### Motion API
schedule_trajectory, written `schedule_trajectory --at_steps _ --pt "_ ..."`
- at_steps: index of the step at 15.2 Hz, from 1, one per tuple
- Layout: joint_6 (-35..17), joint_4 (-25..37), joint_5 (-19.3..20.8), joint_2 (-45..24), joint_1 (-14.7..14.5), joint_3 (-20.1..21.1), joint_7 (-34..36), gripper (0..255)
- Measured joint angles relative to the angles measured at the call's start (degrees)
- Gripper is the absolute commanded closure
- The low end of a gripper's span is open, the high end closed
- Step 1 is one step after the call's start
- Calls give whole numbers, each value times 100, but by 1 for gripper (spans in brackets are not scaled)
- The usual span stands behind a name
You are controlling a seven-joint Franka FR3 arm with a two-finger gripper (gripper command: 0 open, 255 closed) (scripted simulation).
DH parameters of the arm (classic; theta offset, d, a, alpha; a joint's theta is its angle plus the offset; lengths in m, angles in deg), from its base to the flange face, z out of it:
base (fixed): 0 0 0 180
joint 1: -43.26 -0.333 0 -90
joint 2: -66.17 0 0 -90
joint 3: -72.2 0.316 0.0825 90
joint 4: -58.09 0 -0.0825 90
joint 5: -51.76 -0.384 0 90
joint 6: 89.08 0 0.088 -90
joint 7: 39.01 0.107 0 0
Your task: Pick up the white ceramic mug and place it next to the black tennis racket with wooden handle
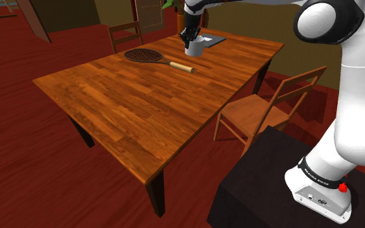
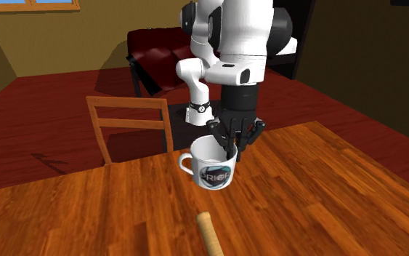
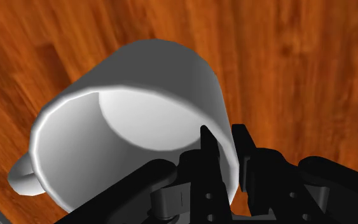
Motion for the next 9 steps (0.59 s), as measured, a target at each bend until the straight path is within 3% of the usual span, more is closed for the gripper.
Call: schedule_trajectory --at_steps 9 --pt "-597 -489 4 -112 -31 13 56 255"
